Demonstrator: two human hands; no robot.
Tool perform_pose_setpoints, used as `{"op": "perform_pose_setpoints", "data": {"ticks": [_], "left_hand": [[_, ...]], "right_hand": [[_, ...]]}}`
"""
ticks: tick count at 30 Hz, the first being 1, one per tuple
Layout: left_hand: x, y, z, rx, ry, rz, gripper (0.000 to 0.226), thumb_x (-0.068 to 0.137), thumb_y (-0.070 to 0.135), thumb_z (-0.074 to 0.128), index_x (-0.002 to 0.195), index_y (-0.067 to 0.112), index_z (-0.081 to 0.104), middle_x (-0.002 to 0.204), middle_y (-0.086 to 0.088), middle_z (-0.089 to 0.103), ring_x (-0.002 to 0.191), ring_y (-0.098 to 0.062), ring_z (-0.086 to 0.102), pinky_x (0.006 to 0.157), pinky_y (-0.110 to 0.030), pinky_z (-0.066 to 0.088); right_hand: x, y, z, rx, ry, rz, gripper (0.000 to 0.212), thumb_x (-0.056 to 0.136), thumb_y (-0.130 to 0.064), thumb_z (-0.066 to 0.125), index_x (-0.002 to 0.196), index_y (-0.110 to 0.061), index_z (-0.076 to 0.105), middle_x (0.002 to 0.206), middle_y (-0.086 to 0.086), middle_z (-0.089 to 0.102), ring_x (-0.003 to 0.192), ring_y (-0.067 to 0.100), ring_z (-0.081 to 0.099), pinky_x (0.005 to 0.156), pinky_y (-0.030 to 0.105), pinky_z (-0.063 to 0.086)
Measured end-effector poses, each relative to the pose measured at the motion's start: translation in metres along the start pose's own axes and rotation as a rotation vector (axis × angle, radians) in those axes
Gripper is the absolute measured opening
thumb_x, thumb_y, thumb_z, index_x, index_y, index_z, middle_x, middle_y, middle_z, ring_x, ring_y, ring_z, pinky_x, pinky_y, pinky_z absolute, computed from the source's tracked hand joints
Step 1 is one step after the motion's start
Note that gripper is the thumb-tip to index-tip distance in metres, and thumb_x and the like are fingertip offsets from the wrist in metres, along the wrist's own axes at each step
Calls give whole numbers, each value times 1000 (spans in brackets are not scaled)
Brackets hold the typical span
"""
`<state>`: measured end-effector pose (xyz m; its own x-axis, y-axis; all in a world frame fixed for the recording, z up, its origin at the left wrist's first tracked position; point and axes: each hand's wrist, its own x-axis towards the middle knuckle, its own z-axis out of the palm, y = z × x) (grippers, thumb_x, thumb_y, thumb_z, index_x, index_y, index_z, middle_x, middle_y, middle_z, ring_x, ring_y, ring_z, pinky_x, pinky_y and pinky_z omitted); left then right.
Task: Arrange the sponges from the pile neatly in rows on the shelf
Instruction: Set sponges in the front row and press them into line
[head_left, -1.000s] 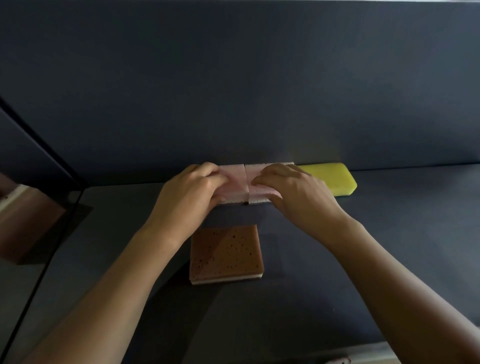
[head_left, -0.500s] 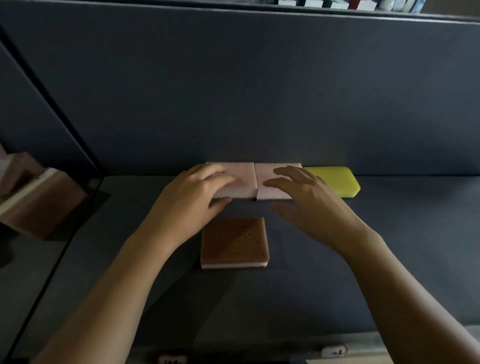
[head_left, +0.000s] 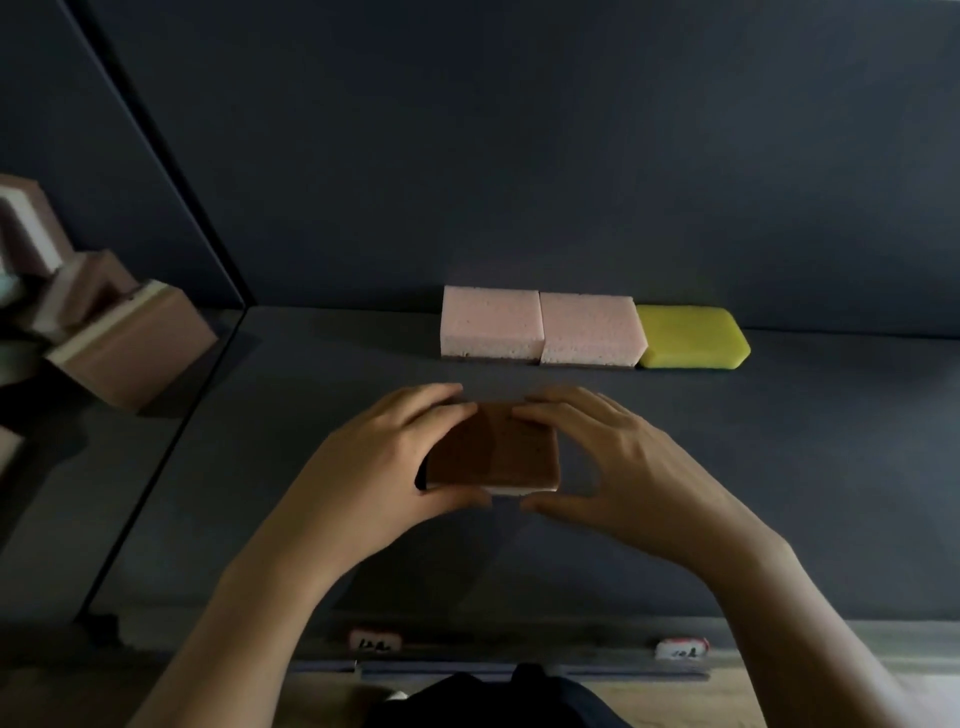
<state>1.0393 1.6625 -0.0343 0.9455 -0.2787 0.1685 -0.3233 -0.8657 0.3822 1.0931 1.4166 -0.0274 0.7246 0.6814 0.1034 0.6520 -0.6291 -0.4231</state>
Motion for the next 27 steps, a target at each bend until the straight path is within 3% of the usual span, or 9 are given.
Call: {"op": "perform_pose_setpoints", "data": {"ticks": [4,7,11,13,16,21,27], "left_hand": [[-4,2,2,-8,30,1,68,79,48,65,140,24,49,148,7,42,131,-15,46,96,-38,51],[-6,3,-1,-5,50,3,65,80,47,60,139,22,51,148,6,43,130,-17,47,95,-39,52],[-9,6,-8,59,122,52,60,81,44,62,135,19,55,143,5,48,130,-16,48,97,-39,51],[-10,8,-10,92,130,66,68,78,44,68,138,18,51,138,4,52,127,-16,50,98,-37,49],[-11,10,-12,110,157,56,71,74,33,77,138,15,51,129,-1,56,116,-19,57,90,-32,53],[-12,4,-16,135,162,45,66,75,21,79,135,17,53,123,2,56,108,-17,60,79,-33,58],[-12,-1,-16,168,153,38,74,75,23,79,142,17,47,123,1,55,107,-18,60,75,-34,59]], "right_hand": [[1,-4,3,47,43,-32,65,81,-50,67,139,-30,47,136,-14,48,121,4,51,95,30,50],[3,-6,5,65,58,-38,62,82,-45,71,137,-27,50,133,-13,51,119,4,52,93,30,50],[5,-11,3,119,112,13,52,85,-47,65,131,-26,55,123,-13,58,110,2,56,91,27,50],[7,-14,0,172,133,67,44,88,-48,59,126,-26,59,114,-14,63,103,2,59,86,27,50],[9,-19,-1,250,137,77,41,92,-53,48,119,-26,63,103,-15,67,95,1,63,78,26,52],[10,-19,-2,209,75,84,64,76,-71,60,127,-32,53,120,-19,59,109,-3,54,91,17,47],[12,-18,0,221,110,52,49,80,-50,69,120,-26,55,112,-14,63,105,-3,56,90,17,48]]}}
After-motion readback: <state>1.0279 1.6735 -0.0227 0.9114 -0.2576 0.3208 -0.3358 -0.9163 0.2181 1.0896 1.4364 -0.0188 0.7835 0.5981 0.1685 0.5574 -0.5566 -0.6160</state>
